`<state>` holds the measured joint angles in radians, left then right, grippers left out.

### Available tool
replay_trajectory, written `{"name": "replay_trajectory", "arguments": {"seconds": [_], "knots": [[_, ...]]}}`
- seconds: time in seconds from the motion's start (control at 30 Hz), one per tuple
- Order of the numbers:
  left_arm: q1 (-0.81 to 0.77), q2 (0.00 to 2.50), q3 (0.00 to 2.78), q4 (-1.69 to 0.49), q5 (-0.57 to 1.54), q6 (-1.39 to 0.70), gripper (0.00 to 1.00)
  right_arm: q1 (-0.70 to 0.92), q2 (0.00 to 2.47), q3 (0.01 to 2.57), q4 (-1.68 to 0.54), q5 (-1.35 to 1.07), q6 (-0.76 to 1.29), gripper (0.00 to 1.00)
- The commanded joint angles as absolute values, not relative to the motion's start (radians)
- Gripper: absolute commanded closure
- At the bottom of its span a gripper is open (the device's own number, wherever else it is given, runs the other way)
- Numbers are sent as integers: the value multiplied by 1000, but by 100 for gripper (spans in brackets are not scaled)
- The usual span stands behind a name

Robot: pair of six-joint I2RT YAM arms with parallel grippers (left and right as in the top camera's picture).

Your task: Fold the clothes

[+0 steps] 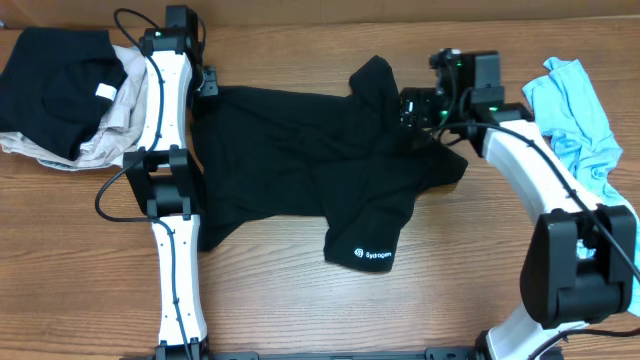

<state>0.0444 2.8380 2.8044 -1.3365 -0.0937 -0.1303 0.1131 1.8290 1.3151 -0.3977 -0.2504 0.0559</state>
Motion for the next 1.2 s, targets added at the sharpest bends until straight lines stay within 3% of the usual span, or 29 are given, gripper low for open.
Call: {"name": "replay_trajectory", "arguments": {"seconds": [0.0, 0.27, 0.43, 0.53, 0.63, 0.67, 0.7, 1.17], "knots": [[15, 2891, 2782, -1361, -33, -150, 96, 110, 1887, 1316, -362, -194, 47, 6], [12, 2891, 2782, -1347, -33, -144, 96, 106, 2027, 1316, -287, -245, 48, 7], [12, 2891, 2782, -1348, -33, -142, 96, 107, 2065, 1316, -289, -274, 53, 18], [12, 2891, 2782, -1346, -33, -142, 96, 102, 2065, 1316, -297, -270, 52, 34], [12, 2891, 2782, -1346, -36, -142, 96, 88, 2065, 1316, -306, -271, 53, 74], [12, 2891, 2782, -1346, -40, -142, 96, 81, 2064, 1316, -311, -271, 56, 84], [12, 2891, 2782, -1346, -48, -142, 96, 72, 2061, 1316, -319, -271, 64, 87], [14, 2891, 2782, -1330, -88, -144, 96, -196, 1904, 1317, -424, -271, 143, 88]]}}
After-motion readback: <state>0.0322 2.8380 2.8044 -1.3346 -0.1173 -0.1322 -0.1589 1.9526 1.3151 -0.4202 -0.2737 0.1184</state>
